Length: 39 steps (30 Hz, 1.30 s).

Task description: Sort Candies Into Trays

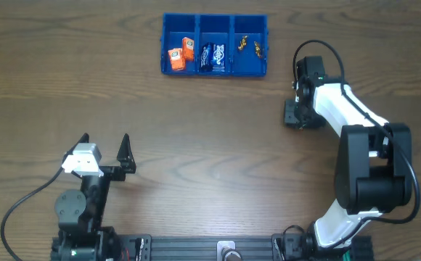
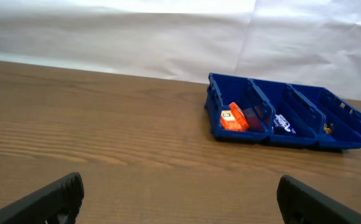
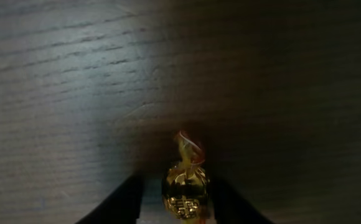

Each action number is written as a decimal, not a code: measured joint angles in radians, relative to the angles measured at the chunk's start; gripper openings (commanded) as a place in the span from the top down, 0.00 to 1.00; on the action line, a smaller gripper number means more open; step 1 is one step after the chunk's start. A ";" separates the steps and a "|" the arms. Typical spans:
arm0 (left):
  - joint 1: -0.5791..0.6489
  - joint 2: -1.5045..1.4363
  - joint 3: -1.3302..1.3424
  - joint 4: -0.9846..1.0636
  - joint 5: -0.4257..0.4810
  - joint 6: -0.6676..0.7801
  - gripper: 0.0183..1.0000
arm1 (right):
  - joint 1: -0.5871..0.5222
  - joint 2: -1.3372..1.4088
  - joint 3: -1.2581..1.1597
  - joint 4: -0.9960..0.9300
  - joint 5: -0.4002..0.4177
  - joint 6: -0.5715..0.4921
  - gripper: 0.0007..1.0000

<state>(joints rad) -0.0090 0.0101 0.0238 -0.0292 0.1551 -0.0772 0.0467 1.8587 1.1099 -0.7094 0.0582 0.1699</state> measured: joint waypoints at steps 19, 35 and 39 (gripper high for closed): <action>0.000 0.000 0.000 0.000 0.000 0.000 0.00 | 0.118 -0.202 0.109 -0.064 -0.026 0.017 0.81; 0.000 0.000 0.000 0.000 0.000 0.000 0.00 | 0.196 0.200 0.746 0.011 -0.010 0.101 0.81; 0.000 0.000 0.000 0.000 0.000 0.000 0.00 | 0.214 0.309 0.746 0.042 -0.010 0.109 0.80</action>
<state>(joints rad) -0.0090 0.0101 0.0238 -0.0292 0.1551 -0.0769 0.2604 2.1674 1.8557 -0.6674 0.0479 0.2790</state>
